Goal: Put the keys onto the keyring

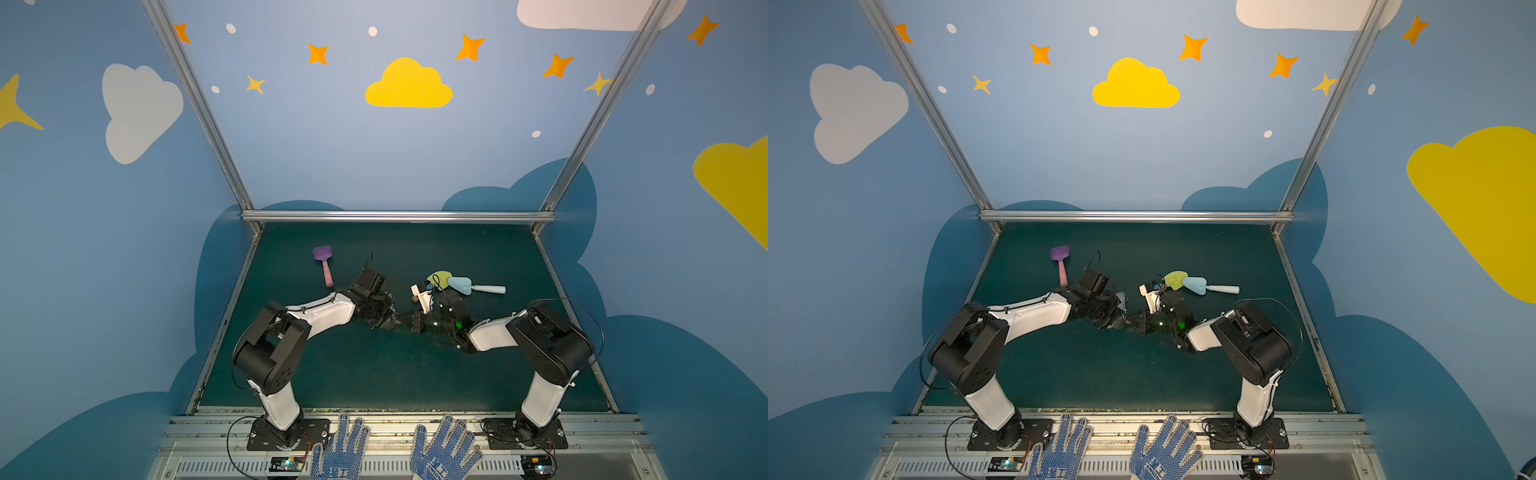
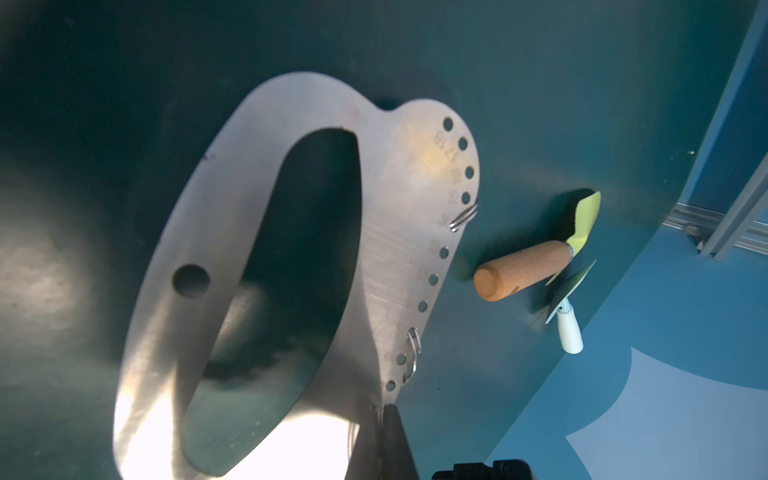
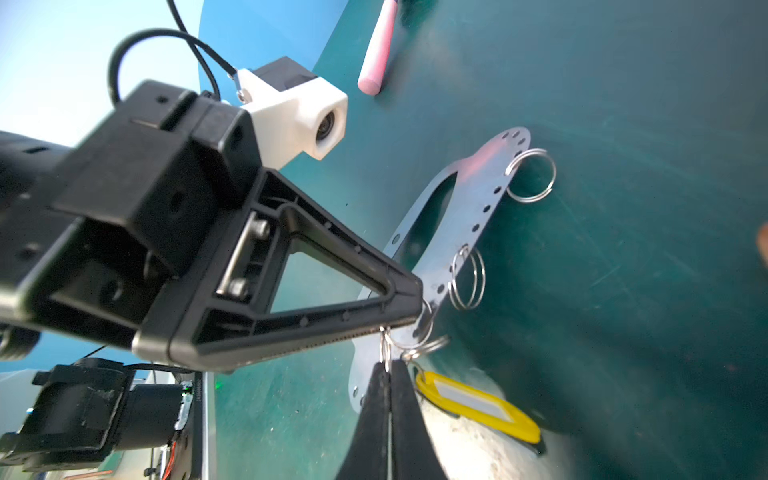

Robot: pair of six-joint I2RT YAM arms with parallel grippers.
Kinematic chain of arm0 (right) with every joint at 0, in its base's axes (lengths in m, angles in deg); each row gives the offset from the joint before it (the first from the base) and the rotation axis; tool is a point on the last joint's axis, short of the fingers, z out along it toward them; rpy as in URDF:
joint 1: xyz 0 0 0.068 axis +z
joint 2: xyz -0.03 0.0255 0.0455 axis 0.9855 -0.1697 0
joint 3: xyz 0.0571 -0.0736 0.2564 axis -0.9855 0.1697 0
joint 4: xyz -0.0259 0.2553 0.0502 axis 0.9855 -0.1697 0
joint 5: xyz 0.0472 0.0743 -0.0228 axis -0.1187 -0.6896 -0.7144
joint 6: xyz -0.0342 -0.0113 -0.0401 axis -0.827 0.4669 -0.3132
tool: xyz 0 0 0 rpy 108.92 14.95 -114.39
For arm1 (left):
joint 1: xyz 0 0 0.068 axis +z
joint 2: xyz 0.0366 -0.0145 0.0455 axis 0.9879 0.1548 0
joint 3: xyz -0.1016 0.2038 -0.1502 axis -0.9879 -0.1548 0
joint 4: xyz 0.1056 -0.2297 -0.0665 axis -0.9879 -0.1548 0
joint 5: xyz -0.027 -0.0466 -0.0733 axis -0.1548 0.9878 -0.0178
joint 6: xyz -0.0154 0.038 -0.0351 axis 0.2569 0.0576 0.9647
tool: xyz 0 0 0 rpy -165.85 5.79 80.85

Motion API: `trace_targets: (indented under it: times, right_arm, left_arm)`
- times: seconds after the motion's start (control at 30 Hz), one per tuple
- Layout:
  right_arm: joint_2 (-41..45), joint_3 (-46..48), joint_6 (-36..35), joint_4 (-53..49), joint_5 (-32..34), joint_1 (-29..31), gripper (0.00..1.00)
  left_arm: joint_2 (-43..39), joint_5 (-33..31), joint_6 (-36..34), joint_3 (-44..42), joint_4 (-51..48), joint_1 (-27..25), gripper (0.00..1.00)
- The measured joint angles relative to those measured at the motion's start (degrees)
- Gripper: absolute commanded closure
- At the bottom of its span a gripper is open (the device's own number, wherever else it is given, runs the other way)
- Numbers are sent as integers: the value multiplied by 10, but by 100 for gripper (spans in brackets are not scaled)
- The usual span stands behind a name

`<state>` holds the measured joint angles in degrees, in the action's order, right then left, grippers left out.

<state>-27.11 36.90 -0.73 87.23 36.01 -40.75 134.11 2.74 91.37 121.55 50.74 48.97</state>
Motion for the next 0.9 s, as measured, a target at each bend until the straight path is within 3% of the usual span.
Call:
trace_targets:
  times: [0.9]
  right_arm:
    - [-6,0,-28,-5,0,4,100]
  left_arm:
    - [0,11,2,-1,3,9,96]
